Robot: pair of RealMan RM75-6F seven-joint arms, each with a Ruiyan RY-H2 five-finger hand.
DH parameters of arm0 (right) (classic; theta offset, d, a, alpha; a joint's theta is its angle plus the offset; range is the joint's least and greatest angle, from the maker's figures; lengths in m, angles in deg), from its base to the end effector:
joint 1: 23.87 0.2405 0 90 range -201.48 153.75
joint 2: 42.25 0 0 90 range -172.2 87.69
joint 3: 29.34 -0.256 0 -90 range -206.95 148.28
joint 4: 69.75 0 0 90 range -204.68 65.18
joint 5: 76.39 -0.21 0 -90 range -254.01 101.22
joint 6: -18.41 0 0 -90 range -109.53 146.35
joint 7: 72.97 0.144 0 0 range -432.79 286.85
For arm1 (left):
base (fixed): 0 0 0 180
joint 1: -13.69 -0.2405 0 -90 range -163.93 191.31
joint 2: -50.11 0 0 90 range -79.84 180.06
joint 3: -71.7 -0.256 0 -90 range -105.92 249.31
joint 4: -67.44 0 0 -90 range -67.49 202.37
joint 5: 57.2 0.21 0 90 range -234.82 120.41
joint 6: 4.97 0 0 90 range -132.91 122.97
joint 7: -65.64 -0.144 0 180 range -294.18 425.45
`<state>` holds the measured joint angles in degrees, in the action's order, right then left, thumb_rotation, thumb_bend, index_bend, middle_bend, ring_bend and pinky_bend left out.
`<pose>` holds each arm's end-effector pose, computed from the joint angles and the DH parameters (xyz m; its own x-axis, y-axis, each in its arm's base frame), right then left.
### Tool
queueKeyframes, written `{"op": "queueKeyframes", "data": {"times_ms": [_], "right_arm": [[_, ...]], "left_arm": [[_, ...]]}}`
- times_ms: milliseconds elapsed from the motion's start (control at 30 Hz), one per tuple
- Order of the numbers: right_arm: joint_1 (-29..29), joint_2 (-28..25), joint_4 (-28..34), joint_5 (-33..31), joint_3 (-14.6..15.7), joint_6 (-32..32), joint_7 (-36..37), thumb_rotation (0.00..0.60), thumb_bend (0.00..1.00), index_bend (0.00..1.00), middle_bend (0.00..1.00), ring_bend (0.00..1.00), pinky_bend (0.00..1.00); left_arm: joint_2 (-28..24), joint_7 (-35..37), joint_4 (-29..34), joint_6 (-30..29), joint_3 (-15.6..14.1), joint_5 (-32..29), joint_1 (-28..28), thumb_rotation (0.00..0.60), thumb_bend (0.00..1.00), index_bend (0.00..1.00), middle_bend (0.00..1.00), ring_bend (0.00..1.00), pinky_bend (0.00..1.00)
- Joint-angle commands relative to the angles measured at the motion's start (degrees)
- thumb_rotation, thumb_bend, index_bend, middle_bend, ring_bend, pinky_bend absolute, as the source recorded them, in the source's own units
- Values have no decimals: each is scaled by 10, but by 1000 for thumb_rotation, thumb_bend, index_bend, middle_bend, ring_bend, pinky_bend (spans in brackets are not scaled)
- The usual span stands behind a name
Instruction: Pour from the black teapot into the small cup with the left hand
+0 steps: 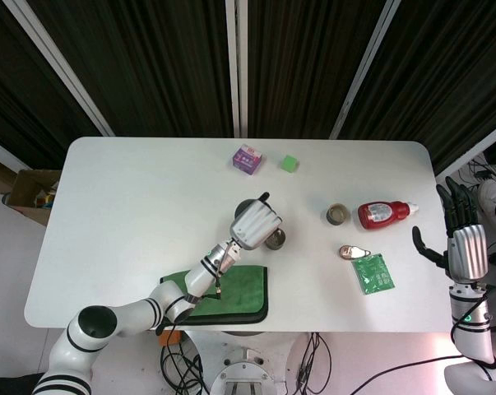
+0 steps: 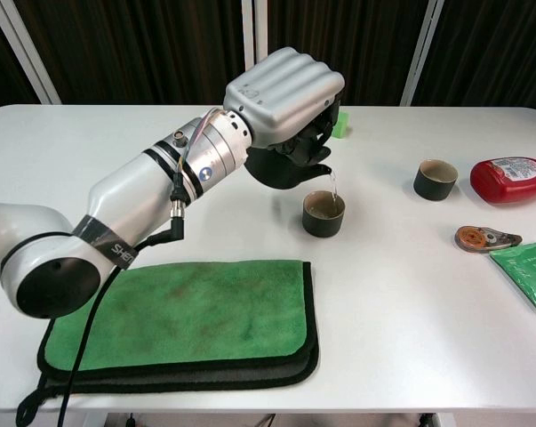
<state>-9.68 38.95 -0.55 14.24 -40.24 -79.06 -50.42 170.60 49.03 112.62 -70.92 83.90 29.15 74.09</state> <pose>-0.2884 -0.2525 0.1425 0.0343 0.3196 0.9469 -0.9426 -0.3045 0.1370 -0.0083 0.3534 -0.1202 0.4788 -0.2227 0.8492 0.5392 -0.6887 -0.4847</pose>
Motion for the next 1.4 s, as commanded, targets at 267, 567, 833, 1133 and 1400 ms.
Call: {"op": "queueKeyframes", "data": {"times_ms": [267,567,833,1133,1400], "right_arm": [[0,0,1,0,0,1,-1,600,365,0,0,0,0],[1,-2,3,0,0,2,-3,600,364,0,0,0,0],[1,-1,3,1,0,2,-3,600,364,0,0,0,0],[2,-1,3,1,0,2,-4,600,364,0,0,0,0],[2,-2,5,3,1,2,-3,600,364,0,0,0,0]], "left_arm": [[0,-3,-3,-1,-4,5,0,600,495,1000,1000,1000,412],[0,-1,-12,-2,-10,13,1,600,496,1000,1000,1000,412],[2,-3,-18,-3,-12,15,1,600,496,1000,1000,1000,413],[2,-5,-18,-4,-12,16,0,600,496,1000,1000,1000,413],[4,-6,-19,-4,-11,14,-1,600,496,1000,1000,1000,412]]}}
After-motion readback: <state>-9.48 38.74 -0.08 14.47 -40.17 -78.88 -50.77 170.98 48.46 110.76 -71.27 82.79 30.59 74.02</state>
